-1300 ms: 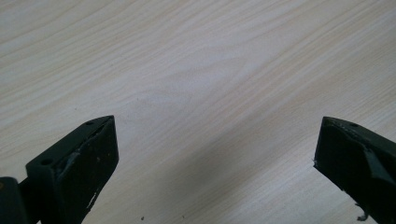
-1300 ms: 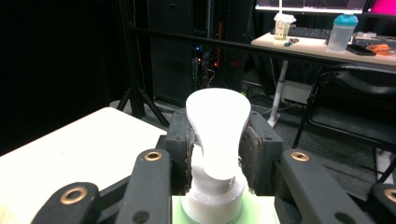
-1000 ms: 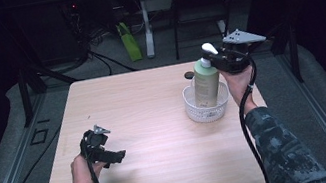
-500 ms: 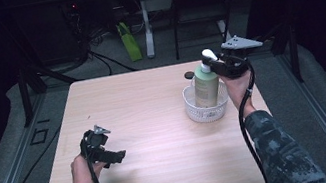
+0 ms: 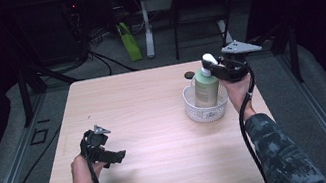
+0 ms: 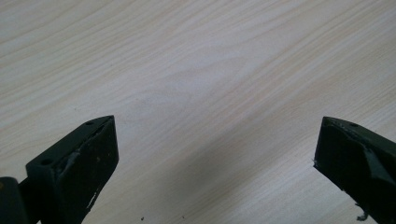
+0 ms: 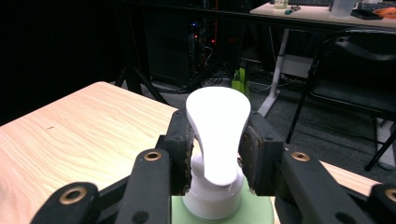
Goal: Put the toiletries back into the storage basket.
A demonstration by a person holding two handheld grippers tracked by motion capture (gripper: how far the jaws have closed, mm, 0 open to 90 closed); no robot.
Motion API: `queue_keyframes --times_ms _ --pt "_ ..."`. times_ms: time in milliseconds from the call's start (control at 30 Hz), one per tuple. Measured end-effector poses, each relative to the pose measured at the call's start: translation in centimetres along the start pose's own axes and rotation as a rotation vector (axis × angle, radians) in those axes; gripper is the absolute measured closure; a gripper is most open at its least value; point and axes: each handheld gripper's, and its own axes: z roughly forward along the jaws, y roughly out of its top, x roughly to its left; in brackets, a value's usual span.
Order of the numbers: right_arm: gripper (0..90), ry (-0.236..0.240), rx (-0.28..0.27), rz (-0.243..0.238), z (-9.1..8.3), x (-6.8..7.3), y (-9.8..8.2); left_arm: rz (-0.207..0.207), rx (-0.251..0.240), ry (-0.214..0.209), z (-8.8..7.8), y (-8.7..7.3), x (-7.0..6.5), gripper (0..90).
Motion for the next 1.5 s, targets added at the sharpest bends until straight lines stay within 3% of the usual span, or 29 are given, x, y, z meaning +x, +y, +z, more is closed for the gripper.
queue_keyframes --times_ms 300,700,933,1067,1300,1500 --pt "63.8 0.032 -0.026 -0.021 -0.7 0.3 -0.4 0.003 -0.001 -0.002 0.0 0.0 0.0 0.0" --pt "63.2 0.033 0.002 -0.031 -0.8 0.3 0.0 0.005 0.006 -0.006 0.0 0.0 0.0 0.0" --pt "38.2 0.023 0.046 -0.027 -1.2 0.6 0.5 0.004 0.007 -0.008 0.0 0.0 -0.1 0.0" --pt "26.8 0.022 0.101 -0.014 -1.6 0.7 0.8 0.006 0.006 -0.007 0.0 0.0 -0.1 0.0" --pt "15.8 0.026 0.176 0.014 -2.7 0.7 1.0 0.007 0.008 -0.003 0.0 0.0 -0.1 0.0" --pt "12.1 0.033 0.211 -0.001 -4.0 0.9 0.6 0.006 0.010 -0.004 0.0 0.0 -0.1 0.0"
